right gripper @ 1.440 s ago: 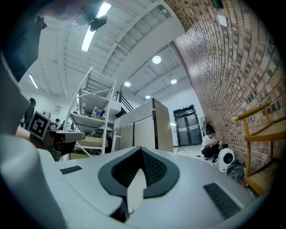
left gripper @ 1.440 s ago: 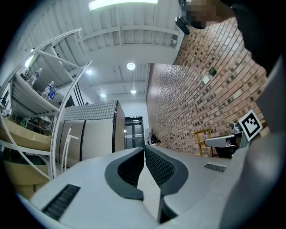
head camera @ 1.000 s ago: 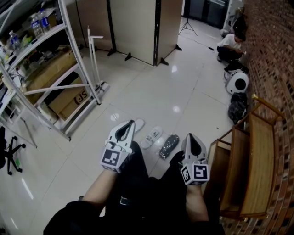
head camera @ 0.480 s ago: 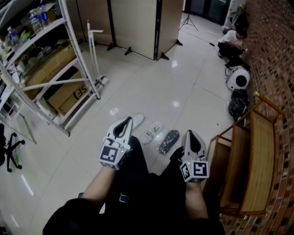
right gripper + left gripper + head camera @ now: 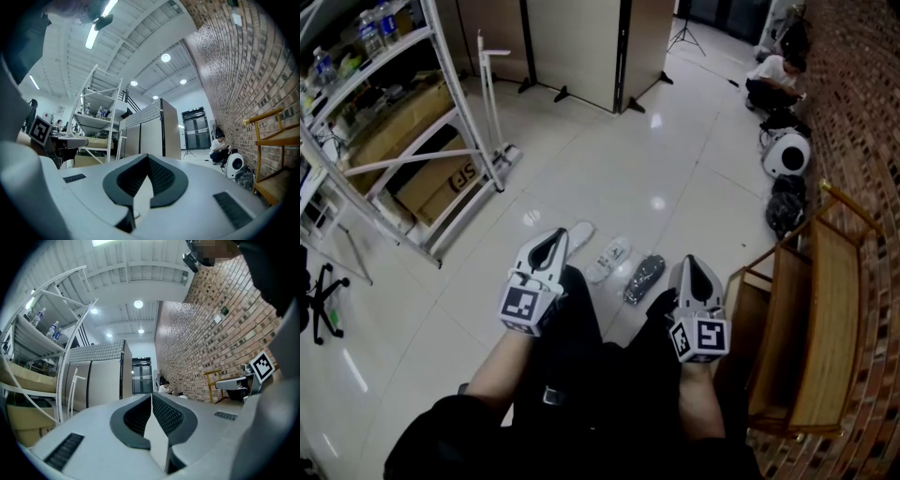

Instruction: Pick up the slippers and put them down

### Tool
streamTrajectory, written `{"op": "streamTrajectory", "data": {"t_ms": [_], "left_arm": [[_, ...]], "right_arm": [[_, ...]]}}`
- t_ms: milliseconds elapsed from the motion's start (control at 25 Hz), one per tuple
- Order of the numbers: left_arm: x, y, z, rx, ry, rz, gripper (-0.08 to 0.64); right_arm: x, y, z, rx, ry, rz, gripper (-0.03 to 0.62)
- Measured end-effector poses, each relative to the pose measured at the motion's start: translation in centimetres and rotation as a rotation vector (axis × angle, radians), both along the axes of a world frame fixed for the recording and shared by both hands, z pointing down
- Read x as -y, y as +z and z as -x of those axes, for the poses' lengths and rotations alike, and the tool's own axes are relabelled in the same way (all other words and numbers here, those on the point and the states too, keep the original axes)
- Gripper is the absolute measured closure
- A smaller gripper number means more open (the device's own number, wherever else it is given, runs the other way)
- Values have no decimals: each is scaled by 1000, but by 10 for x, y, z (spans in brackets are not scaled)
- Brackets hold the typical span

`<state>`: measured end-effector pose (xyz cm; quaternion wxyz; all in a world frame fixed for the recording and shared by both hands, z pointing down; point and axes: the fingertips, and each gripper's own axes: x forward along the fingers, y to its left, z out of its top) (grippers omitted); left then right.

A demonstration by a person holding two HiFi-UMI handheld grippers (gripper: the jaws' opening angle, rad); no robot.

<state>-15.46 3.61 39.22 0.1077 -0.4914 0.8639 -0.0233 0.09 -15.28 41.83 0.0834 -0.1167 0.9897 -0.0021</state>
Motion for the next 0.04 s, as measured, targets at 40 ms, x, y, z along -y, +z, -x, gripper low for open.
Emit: {"op": "streamTrajectory", "data": {"t_ms": [40], "left_arm": [[0, -1, 2, -1, -2, 0, 548]], "right_arm": [[1, -1, 2, 4, -2, -2, 600]]}}
